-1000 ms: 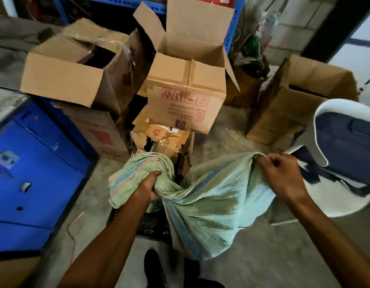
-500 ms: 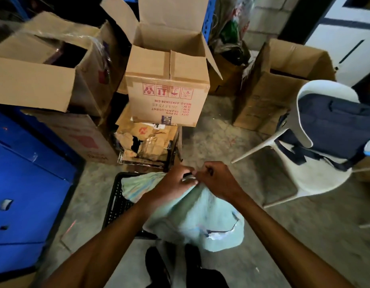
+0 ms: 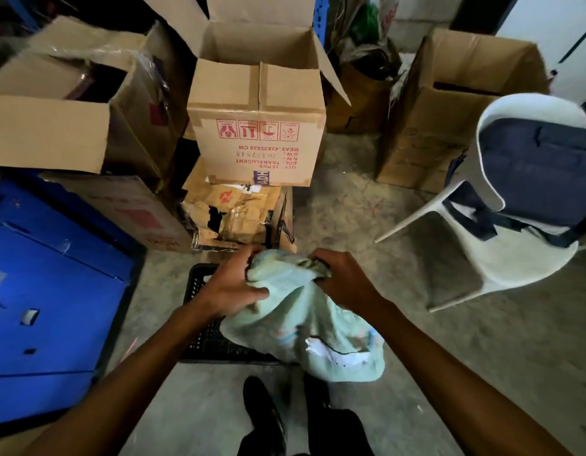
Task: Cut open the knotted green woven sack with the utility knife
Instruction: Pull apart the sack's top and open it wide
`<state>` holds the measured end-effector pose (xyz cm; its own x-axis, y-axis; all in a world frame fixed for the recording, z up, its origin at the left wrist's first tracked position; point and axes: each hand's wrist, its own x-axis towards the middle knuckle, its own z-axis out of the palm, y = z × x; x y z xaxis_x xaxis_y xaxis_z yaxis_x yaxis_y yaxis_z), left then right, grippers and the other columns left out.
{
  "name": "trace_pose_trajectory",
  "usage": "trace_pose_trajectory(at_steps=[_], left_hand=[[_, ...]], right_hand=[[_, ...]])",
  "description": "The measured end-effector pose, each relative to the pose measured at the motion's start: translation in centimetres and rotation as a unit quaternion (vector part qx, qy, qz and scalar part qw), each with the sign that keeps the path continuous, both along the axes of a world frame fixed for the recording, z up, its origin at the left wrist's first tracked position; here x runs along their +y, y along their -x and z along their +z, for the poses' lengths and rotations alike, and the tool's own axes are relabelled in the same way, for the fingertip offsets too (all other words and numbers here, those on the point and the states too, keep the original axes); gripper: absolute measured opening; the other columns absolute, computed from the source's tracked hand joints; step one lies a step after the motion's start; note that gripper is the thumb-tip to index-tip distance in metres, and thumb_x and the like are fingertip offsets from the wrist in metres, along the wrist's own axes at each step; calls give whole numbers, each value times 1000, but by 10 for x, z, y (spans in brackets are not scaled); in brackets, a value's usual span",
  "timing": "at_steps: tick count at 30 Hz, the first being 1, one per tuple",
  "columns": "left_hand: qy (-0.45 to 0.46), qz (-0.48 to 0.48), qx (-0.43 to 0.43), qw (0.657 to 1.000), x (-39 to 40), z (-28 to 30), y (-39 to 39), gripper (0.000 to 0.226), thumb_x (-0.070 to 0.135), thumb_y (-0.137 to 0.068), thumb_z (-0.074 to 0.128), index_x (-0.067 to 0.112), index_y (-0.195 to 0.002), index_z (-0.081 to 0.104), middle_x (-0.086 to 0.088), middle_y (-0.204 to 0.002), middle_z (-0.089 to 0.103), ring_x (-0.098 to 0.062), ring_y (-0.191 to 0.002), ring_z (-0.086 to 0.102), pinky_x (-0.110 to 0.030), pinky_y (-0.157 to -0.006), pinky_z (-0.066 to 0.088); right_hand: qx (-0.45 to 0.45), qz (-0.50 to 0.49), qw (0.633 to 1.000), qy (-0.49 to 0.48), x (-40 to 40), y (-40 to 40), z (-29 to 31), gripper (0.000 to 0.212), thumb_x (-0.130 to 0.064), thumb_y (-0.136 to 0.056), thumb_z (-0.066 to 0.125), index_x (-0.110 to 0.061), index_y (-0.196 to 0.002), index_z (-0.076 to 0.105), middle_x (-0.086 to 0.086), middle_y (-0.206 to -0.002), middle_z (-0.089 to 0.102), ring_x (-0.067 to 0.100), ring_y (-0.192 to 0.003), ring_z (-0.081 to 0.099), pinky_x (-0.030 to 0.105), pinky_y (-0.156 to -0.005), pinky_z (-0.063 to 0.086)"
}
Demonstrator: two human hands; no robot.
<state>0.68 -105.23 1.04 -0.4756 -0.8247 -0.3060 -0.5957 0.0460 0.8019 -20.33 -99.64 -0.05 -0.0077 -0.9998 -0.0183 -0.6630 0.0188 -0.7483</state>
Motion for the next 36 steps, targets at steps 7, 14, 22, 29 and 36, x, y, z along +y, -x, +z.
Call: trace_pose_trajectory(at_steps=[7,14,22,29,36], left_hand=[[150,-7,15,989,-4,25,18,19,-11,-78,63,-2,-92,73,-16,-95,74,-27,-89,69,-41,-76,56],[109,109,84,984,-2,30,-16,48,-17,-78,63,29,-66,62,22,-53,64,13,-53,58,-2,-48,42],[70,26,24,997,7,15,-14,52,18,-72,82,10,-118,59,-6,-116,68,-20,-107,64,-40,-90,54],[217,204,90,950,-7,29,-33,25,-9,-76,68,11,-91,73,1,-91,71,4,-85,67,-4,-71,48],[266,226,113,930,-5,46,-44,22,-7,-74,69,14,-83,69,16,-77,64,29,-71,54,4,-58,40]], right_hand=[[-109,0,990,-93,-6,24,-2,72,-29,-61,86,-26,-120,45,0,-113,60,12,-93,57,3,-73,44],[-35,-110,987,-116,17,9,-55,18,-7,-89,56,5,-100,64,26,-100,67,34,-94,63,24,-72,36],[-160,30,987,12,-41,-54,42,11,-1,-86,57,10,-86,61,23,-79,67,10,-74,51,31,-67,41],[-14,125,984,-126,-23,-19,21,78,-52,-66,75,-51,-132,33,-23,-132,47,1,-119,44,20,-100,36],[149,3,989,-18,-12,-4,-3,22,-9,-85,54,-11,-105,65,17,-100,72,36,-95,66,40,-78,49]])
